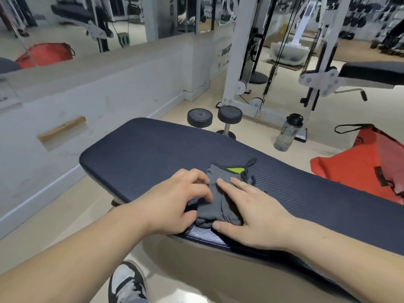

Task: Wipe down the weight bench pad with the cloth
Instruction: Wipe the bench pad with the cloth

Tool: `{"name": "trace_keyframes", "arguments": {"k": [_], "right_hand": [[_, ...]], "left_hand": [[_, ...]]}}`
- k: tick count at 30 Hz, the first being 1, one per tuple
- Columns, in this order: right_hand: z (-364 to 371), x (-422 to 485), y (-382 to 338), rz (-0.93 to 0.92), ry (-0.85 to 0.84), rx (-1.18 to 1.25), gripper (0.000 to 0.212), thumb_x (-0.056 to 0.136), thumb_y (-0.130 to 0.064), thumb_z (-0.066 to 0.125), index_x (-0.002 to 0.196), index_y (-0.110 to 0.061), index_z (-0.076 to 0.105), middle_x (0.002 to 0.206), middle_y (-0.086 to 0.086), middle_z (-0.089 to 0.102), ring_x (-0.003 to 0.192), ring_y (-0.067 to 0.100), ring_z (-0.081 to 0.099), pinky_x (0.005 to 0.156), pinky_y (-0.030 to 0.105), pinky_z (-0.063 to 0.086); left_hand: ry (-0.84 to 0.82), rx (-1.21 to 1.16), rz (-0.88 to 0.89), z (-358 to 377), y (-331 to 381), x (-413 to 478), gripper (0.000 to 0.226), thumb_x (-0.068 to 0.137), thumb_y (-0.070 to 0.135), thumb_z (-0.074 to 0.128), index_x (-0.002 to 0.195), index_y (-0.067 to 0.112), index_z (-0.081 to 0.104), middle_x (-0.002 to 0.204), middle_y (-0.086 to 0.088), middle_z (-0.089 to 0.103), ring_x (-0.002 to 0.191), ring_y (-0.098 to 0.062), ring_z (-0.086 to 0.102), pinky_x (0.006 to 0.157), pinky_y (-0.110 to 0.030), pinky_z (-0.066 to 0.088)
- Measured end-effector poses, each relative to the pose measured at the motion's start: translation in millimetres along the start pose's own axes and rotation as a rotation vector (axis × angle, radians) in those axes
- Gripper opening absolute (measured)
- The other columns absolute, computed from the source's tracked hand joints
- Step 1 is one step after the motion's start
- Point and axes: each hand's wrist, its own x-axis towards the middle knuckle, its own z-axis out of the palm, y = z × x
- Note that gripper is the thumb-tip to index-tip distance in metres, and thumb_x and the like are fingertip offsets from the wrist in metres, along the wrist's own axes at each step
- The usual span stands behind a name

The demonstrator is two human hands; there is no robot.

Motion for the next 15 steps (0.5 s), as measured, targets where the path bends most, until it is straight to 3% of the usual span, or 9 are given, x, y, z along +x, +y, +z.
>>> {"name": "trace_keyframes", "arguments": {"k": [3, 5, 6, 8, 10, 13, 15], "right_hand": [[-8.5, -1.9, 6.8, -0.11, -0.001, 0.061, 0.11, 0.073, -0.084, 0.062, 0.16, -0.045, 0.008, 0.167, -0.019, 0.019, 0.155, 0.01, 0.021, 0.123, 0.035, 0.03], [-16.8, -4.5, 8.0, -0.148, 0.001, 0.104, 0.102, 0.065, -0.082, 0.072, 0.148, -0.049, 0.023, 0.146, -0.021, 0.033, 0.129, 0.005, 0.048, 0.104, 0.032, 0.047], [-22.0, -5.1, 7.8, -0.114, 0.023, 0.17, 0.09, 0.064, -0.077, 0.077, 0.138, -0.046, 0.035, 0.132, -0.023, 0.043, 0.113, 0.002, 0.056, 0.095, 0.03, 0.051], [-33.8, -3.8, 5.8, -0.008, 0.111, 0.475, 0.054, 0.071, -0.056, 0.084, 0.112, -0.034, 0.056, 0.103, -0.021, 0.065, 0.087, 0.0, 0.064, 0.083, 0.028, 0.053], [-44.1, 0.9, 4.6, 0.038, 0.144, 0.946, 0.026, 0.082, -0.034, 0.08, 0.1, -0.02, 0.068, 0.091, -0.008, 0.077, 0.084, 0.011, 0.071, 0.081, 0.033, 0.055], [-51.5, 10.3, 1.0, 0.138, 0.11, 1.372, 0.016, 0.091, -0.015, 0.072, 0.104, -0.006, 0.07, 0.089, 0.019, 0.076, 0.079, 0.025, 0.071, 0.067, 0.034, 0.053], [-49.8, 22.3, 1.0, 0.269, 0.145, 1.438, 0.019, 0.09, -0.021, 0.076, 0.101, -0.009, 0.068, 0.073, 0.011, 0.07, 0.062, 0.019, 0.065, 0.059, 0.03, 0.051]], "left_hand": [[0.007, -0.059, 0.024, 5.9, 3.1, 3.3, 0.027, 0.089, 0.02, 0.056, 0.11, 0.035, 0.062, 0.132, 0.02, 0.049, 0.123, -0.008, 0.041, 0.103, -0.034, 0.043], [0.077, -0.189, -0.028, 1.2, 6.5, 6.0, 0.018, 0.094, 0.022, 0.056, 0.106, 0.034, 0.062, 0.118, 0.017, 0.062, 0.113, -0.008, 0.052, 0.099, -0.036, 0.046], [0.125, -0.273, -0.079, -4.9, 10.9, 7.5, 0.012, 0.097, 0.023, 0.056, 0.102, 0.033, 0.061, 0.105, 0.012, 0.067, 0.099, -0.009, 0.059, 0.091, -0.038, 0.05], [0.28, -0.378, -0.145, -19.4, 20.0, 11.3, 0.007, 0.1, 0.027, 0.054, 0.094, 0.028, 0.058, 0.084, 0.007, 0.067, 0.076, -0.011, 0.06, 0.075, -0.037, 0.051], [0.447, -0.369, -0.177, -33.8, 30.7, 14.2, 0.012, 0.102, 0.031, 0.051, 0.092, 0.027, 0.057, 0.078, 0.008, 0.064, 0.073, -0.009, 0.059, 0.069, -0.028, 0.047], [0.536, -0.369, -0.256, -48.8, 36.2, 22.7, 0.016, 0.102, 0.038, 0.049, 0.096, 0.027, 0.059, 0.081, 0.006, 0.068, 0.077, -0.01, 0.063, 0.07, -0.028, 0.048], [0.536, -0.332, -0.34, -50.5, 26.7, 29.9, 0.017, 0.101, 0.04, 0.051, 0.096, 0.028, 0.061, 0.083, 0.007, 0.07, 0.081, -0.01, 0.064, 0.071, -0.029, 0.05]]}}
